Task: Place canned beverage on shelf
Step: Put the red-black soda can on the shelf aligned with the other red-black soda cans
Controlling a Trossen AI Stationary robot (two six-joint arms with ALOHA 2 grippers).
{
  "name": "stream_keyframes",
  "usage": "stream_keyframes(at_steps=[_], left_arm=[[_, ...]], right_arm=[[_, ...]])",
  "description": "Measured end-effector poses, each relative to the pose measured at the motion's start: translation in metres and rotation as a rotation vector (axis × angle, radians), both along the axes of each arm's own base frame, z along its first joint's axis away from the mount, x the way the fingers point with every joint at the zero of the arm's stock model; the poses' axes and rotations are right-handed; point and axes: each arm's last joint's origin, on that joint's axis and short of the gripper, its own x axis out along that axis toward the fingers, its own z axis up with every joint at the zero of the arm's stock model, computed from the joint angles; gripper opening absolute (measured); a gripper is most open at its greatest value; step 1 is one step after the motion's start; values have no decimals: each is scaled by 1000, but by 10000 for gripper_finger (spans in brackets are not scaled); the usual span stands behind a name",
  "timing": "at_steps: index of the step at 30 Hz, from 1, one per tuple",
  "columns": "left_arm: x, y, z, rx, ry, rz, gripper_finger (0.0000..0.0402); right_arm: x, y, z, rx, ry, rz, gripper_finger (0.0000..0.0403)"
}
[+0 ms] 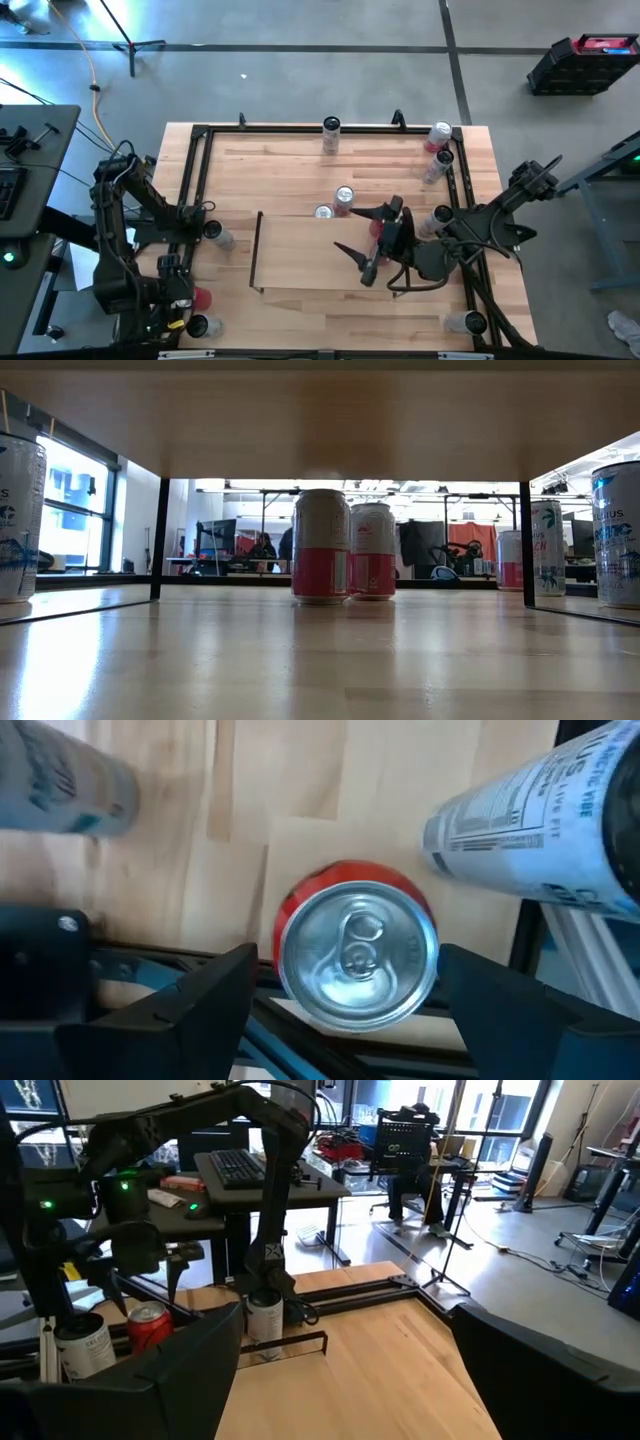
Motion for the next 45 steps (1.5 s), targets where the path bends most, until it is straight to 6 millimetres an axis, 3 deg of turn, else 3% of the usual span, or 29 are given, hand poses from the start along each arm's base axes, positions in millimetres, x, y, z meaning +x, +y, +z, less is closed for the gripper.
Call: stream_keyframes(at_steps=[5, 27, 38, 45], left_arm=[[3, 3, -13, 8, 29, -12, 301], [24, 8, -15, 9, 14, 9, 307], [19, 30, 6, -11, -70, 25, 308], [19, 31, 8, -17, -79, 14, 308]], right_arm=[[0, 0, 0, 2, 2, 11, 344], [0, 0, -3, -17, 32, 12, 344], [-1, -1, -8, 3, 55, 5, 344], [-2, -1, -10, 32, 70, 21, 344]])
